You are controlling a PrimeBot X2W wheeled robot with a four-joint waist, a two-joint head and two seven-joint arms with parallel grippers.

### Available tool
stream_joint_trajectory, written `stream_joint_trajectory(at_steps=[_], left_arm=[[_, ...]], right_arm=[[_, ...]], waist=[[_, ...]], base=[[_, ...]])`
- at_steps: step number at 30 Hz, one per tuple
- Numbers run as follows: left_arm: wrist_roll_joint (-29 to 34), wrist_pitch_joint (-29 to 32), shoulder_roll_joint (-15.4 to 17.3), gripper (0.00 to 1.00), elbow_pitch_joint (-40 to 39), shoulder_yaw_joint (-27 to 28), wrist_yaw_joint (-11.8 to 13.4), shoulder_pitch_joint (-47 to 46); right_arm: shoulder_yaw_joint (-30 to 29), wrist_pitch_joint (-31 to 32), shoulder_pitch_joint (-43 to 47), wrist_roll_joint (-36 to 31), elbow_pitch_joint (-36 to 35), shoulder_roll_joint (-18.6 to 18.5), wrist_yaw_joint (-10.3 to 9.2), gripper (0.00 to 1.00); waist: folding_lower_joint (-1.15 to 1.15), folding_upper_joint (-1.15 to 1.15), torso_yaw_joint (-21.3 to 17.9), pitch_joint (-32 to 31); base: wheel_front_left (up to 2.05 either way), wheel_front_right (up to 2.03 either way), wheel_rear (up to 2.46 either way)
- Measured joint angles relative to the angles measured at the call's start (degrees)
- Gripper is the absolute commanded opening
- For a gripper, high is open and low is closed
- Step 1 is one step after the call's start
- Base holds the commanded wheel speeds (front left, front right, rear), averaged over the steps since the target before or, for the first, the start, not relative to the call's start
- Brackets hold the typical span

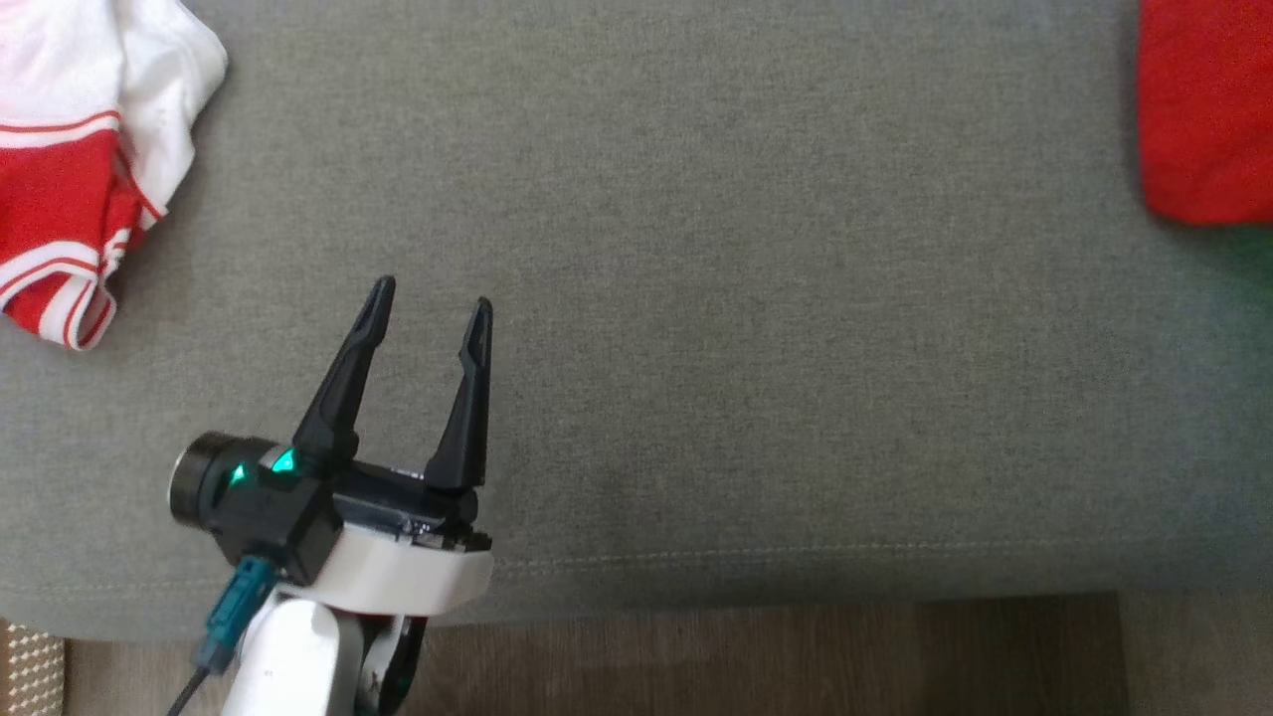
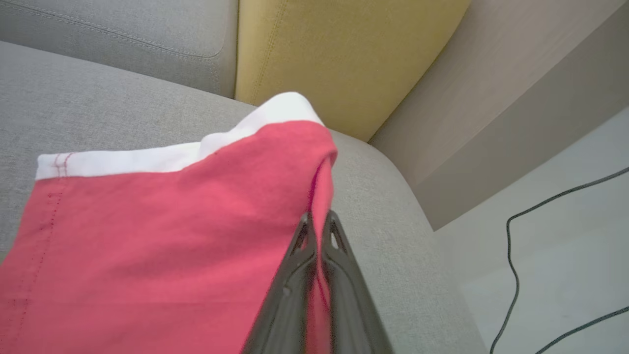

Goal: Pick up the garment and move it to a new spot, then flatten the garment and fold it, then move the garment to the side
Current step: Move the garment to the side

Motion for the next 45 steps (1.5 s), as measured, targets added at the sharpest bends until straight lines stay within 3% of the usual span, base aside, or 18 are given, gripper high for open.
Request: stream_joint_trajectory(at_steps=[1,2,3,4,12,17,22,29,33,45], left_arm=[[0.00,0.00,-0.01,1.00,-0.02,0.02,-0.09,-0.37],[0.00,0.00,-0.02,1.00,-0.04,0.02,-0.30,-0.63],[-0.01,0.00,-0.03,1.00,-0.02,-0.03,-0.33,-0.85],[-0.01,0.00,-0.04,1.00,-0.01,-0.08,-0.34,-1.16],[-0.81,0.00,-0.13,1.00,0.67,-0.34,-0.35,-1.85],[-0.94,0.00,-0.14,1.00,0.79,-0.32,-0.26,-1.25],[-0.94,0.00,-0.13,1.00,0.89,-0.38,0.80,-0.14],[-3.60,0.01,-0.10,1.00,2.41,-0.24,3.49,4.91],[-4.67,0.01,-0.04,1.00,3.21,0.16,4.83,6.73],[-5.87,0.01,0.05,1.00,4.46,3.59,6.87,13.30]], right_arm=[[-0.81,0.43,0.30,-0.88,-1.25,0.53,0.00,0.00],[-1.78,0.48,0.39,-1.76,-2.52,1.13,0.00,0.29],[-2.66,0.88,0.41,-2.72,-3.65,1.62,0.00,0.89],[-3.45,0.83,0.46,-3.99,-4.86,2.00,0.00,1.00],[-7.15,-6.50,1.29,-16.08,-13.36,4.45,0.00,1.00],[-3.42,-10.34,4.17,-16.00,-14.91,10.55,0.00,1.00],[2.83,-13.33,10.00,-6.33,-13.58,15.82,0.00,1.00],[14.12,-20.56,20.04,14.67,-9.59,16.34,0.00,1.00],[18.55,-22.46,25.24,21.81,-7.71,16.39,0.00,1.00],[17.81,-22.68,40.26,22.91,-16.36,16.68,0.00,1.00]], waist=[[0.00,0.00,-0.02,0.36],[0.00,0.00,-0.03,0.73],[0.00,0.00,-0.03,1.05],[0.01,0.00,0.02,1.34],[0.00,0.00,0.88,0.59],[0.00,0.00,1.38,-2.08],[0.00,0.00,2.25,-5.56],[-0.01,0.00,4.52,-11.69],[-0.01,0.00,6.32,-14.99],[-0.01,0.00,10.25,-23.34]], base=[[0.00,0.00,0.00],[0.00,0.00,0.00],[0.00,0.00,0.00],[0.00,0.00,0.00],[0.00,0.00,0.00],[0.00,0.00,0.00],[0.00,0.00,0.00],[0.00,0.00,0.00],[0.00,0.00,0.00],[0.00,0.00,0.00]])
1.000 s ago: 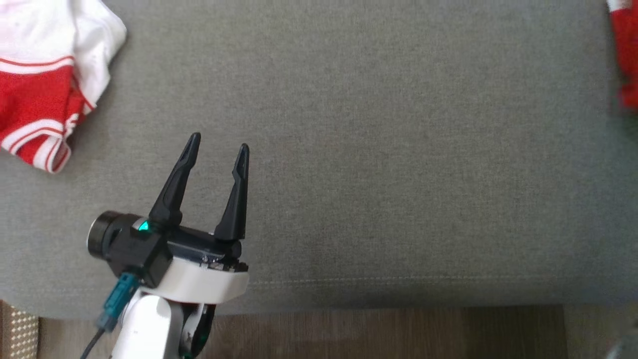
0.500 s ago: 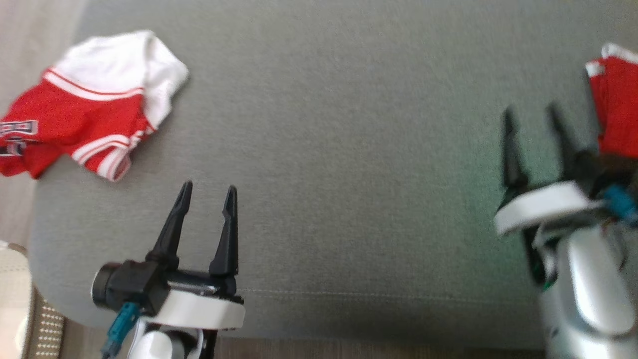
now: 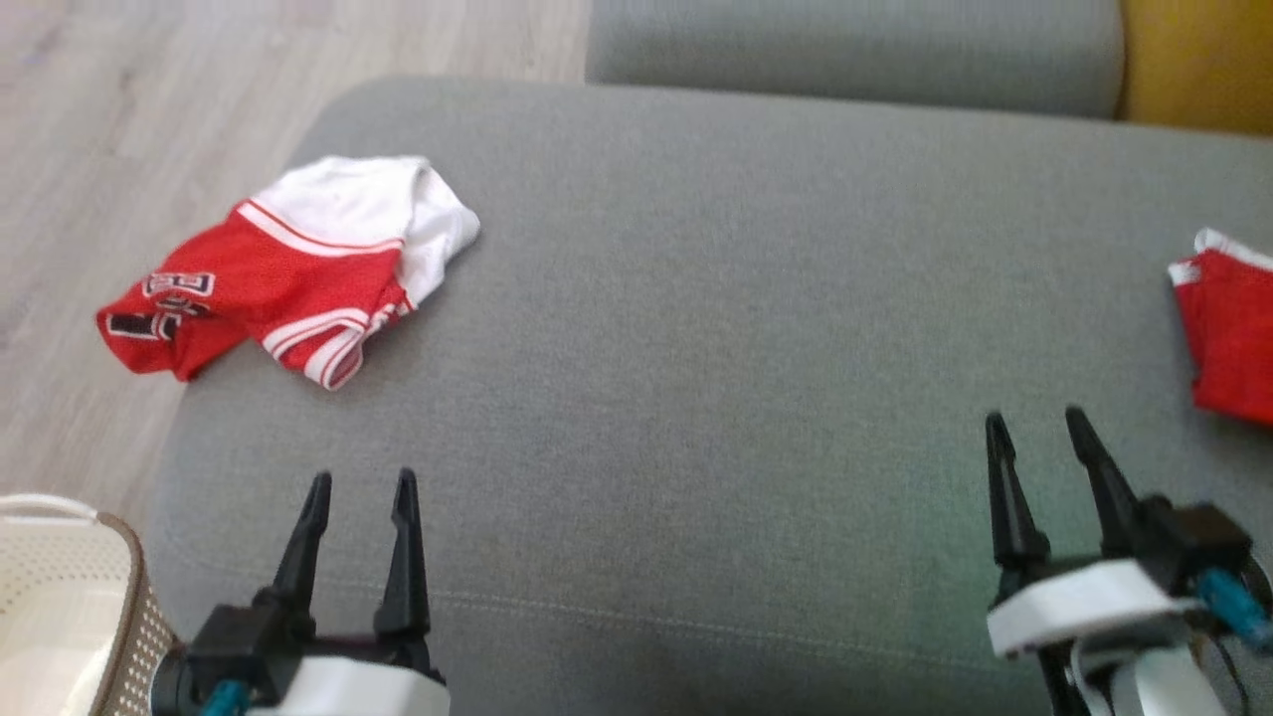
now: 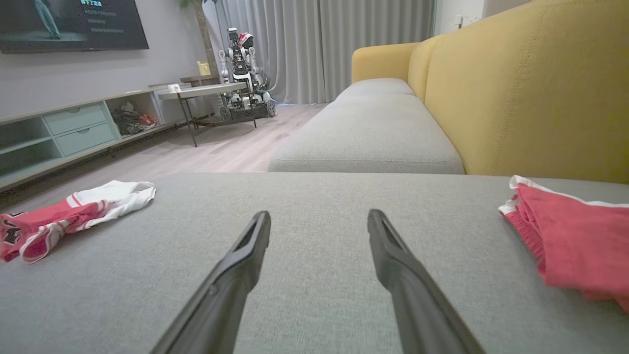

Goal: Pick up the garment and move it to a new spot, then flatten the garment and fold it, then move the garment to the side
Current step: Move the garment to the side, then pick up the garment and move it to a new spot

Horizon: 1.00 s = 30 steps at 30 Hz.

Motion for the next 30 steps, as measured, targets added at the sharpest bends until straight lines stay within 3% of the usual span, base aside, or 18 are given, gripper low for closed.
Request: stream_joint_trajectory(at_steps=[8,12,21,30], left_arm=[[2.52,0.00,0.07,1.00,-1.93,1.75,-0.29,2.87],[4.34,0.00,0.04,1.00,-3.77,1.59,-2.09,3.26],[6.65,0.00,0.07,1.00,-4.13,1.55,-3.60,5.35],[6.93,0.00,0.07,1.00,-3.70,1.18,-3.67,5.31]], right_arm=[[-1.77,-0.01,6.50,0.85,-6.25,0.67,0.00,1.00],[-2.20,-0.01,7.07,1.11,-6.19,0.67,0.00,1.00],[-2.78,-0.01,10.76,1.31,-5.41,0.70,0.00,1.00],[-2.56,-0.01,10.76,1.71,-5.44,0.70,0.00,1.00]], waist=[[0.00,0.00,1.46,-3.59],[0.00,0.00,1.44,-4.47],[0.00,0.00,-0.31,-5.49],[0.00,0.00,-2.33,-5.53]], base=[[0.00,0.00,0.00],[0.00,0.00,0.00],[0.00,0.00,0.00],[0.00,0.00,0.00]])
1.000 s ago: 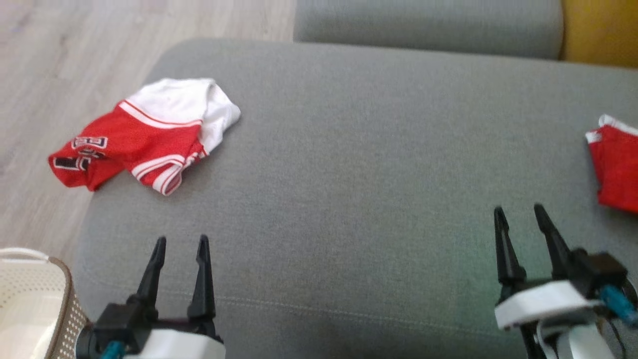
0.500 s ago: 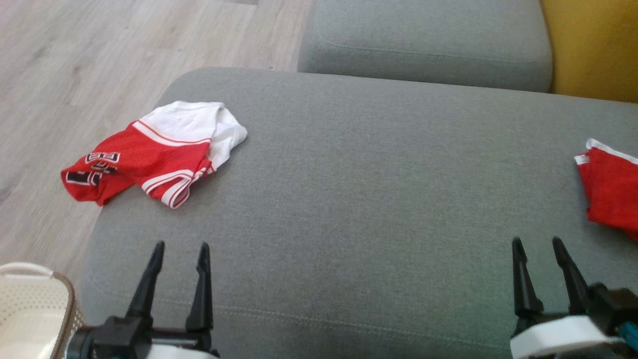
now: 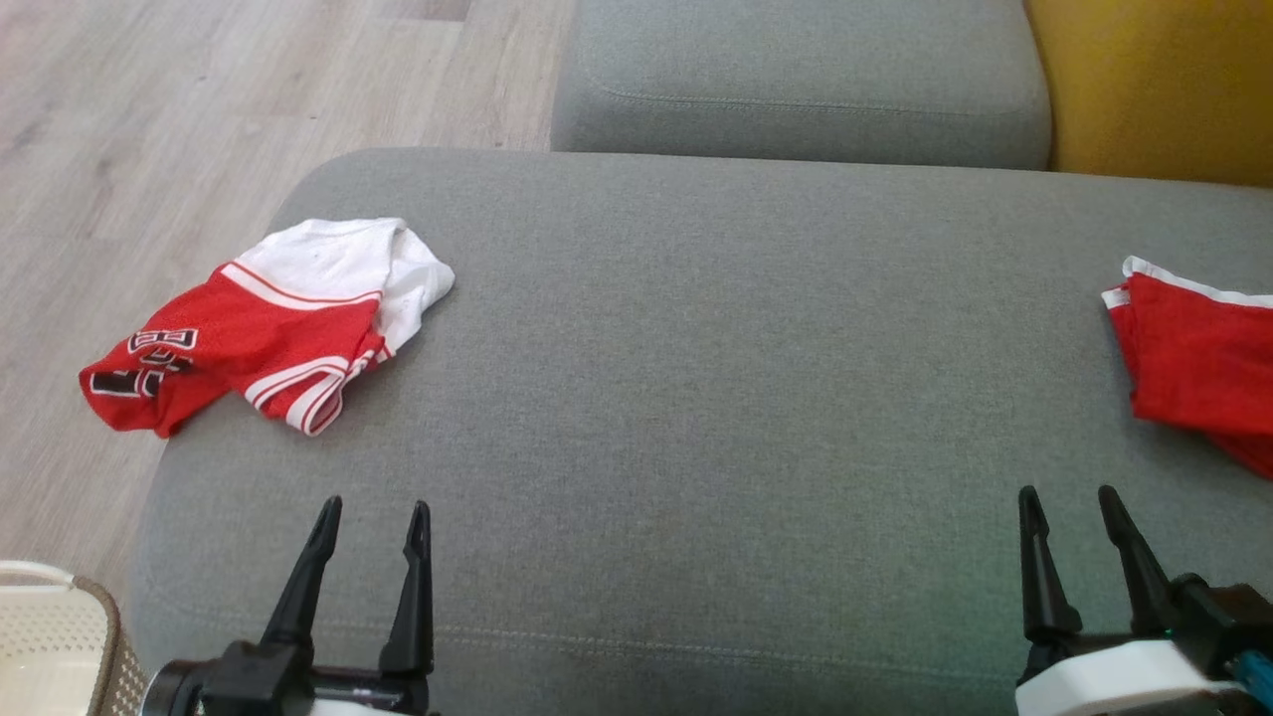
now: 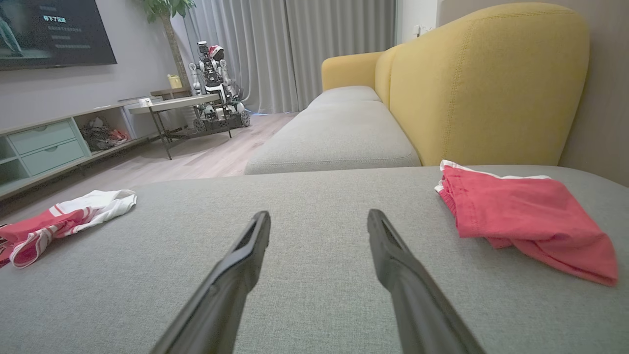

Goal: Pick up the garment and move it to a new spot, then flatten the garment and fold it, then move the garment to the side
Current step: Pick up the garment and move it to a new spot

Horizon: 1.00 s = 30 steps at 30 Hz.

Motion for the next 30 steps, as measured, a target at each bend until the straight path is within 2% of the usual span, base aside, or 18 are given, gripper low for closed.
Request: stream_joint_trajectory(at_steps=[16,22,30], left_arm=[[0.60,0.00,0.00,1.00,0.48,-1.45,0.09,-0.24],[1.19,0.00,0.00,1.00,1.13,-1.54,1.14,-0.25],[1.22,0.00,0.04,1.00,1.63,-1.29,1.66,-0.21]], right_arm=[[0.24,0.00,0.02,-0.53,-0.05,0.00,0.00,1.00],[0.65,0.00,0.63,-0.68,-0.13,0.01,0.00,1.00],[2.96,0.00,1.18,-0.25,-0.14,0.04,0.00,1.00]], waist=[[0.00,0.00,1.04,-0.23],[0.00,0.00,4.06,-0.75],[0.00,0.00,10.28,-1.36]], base=[[0.00,0.00,0.00],[0.00,0.00,0.00],[0.00,0.00,0.00]])
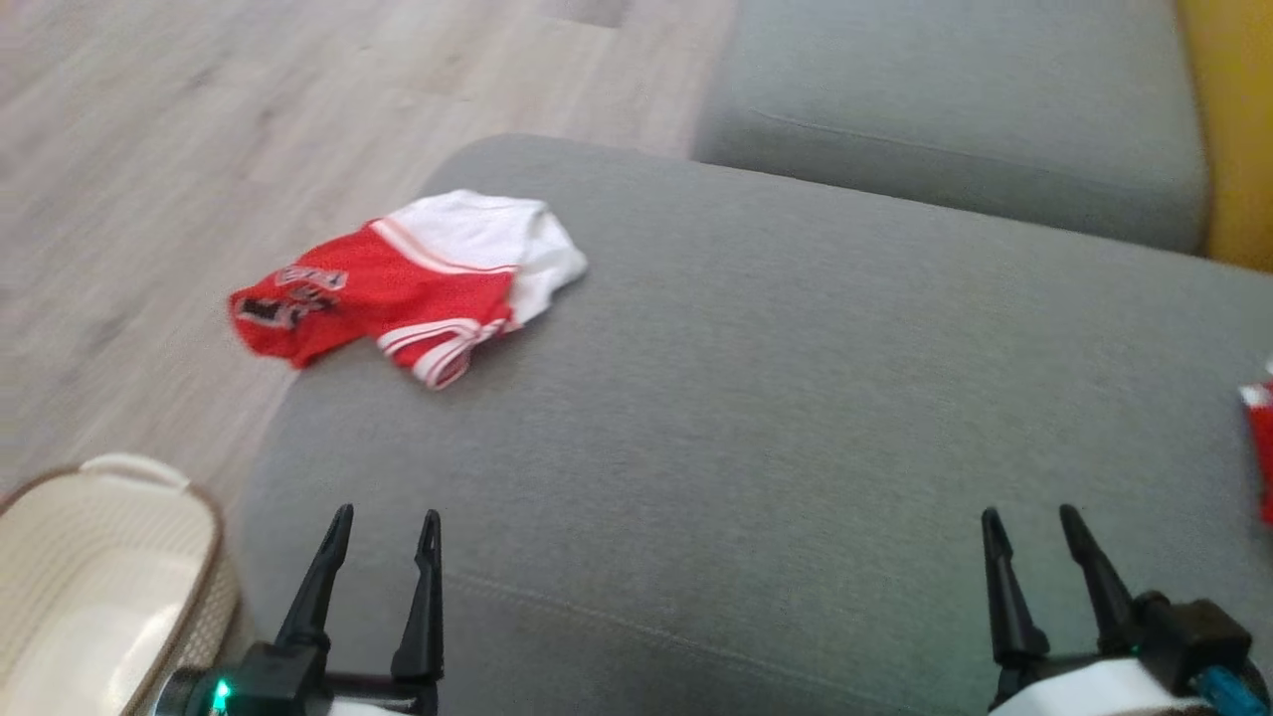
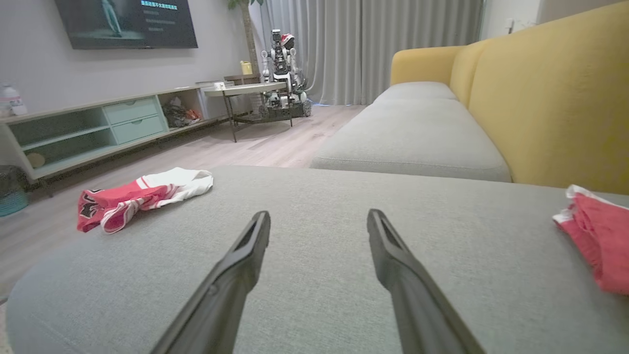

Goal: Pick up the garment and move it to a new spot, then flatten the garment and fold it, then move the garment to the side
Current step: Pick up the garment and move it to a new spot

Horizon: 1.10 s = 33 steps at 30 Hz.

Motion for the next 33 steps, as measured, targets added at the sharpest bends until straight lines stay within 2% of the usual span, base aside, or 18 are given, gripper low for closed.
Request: stream_joint_trajectory(at_steps=[4,7,15,19,22,27,29,33], left_arm=[[0.42,0.00,0.09,1.00,-0.11,0.48,0.04,0.25],[0.41,0.00,0.18,1.00,-0.87,2.02,1.04,0.35],[-0.46,0.00,0.15,1.00,-2.14,3.80,2.35,0.32],[-1.71,0.00,0.27,1.00,-2.64,6.27,0.98,-1.55],[-2.70,0.00,1.08,1.00,-2.59,8.72,-1.40,-8.54],[-3.64,-0.02,4.83,1.00,6.76,10.03,-5.75,-24.81],[-3.87,-0.02,6.32,1.00,14.43,10.17,-6.93,-30.94],[-8.47,2.13,8.05,1.00,31.60,11.23,-8.73,-42.61]], right_arm=[[1.42,0.00,0.90,0.46,0.11,0.00,0.00,1.00],[2.87,0.00,0.34,0.44,0.14,0.00,0.00,1.00],[4.98,0.00,-2.85,0.22,1.65,-0.01,0.00,1.00],[5.14,0.00,-3.19,-0.94,1.70,-0.01,0.00,1.00],[4.95,0.00,-3.37,-2.72,1.65,-0.01,0.00,1.00],[3.48,0.00,-5.60,-5.49,0.38,-0.03,0.00,1.00],[3.19,0.00,-6.58,-6.61,-0.32,-0.10,0.00,1.00],[4.28,0.00,-9.51,-9.45,-0.54,-0.10,0.00,1.00]], waist=[[0.00,0.00,4.18,-0.26],[0.00,0.00,6.64,0.13],[0.00,0.00,9.51,2.82],[0.00,0.00,10.03,4.27],[0.00,0.00,10.18,6.33],[0.01,0.00,10.36,10.51],[0.01,0.00,10.38,12.43],[0.01,0.00,9.52,16.64]], base=[[0.00,0.00,0.00],[0.00,0.00,0.00],[0.00,0.00,0.00],[0.00,0.00,0.00],[0.00,0.00,0.00],[0.00,0.00,0.00],[0.00,0.00,0.00],[0.00,0.00,0.00]])
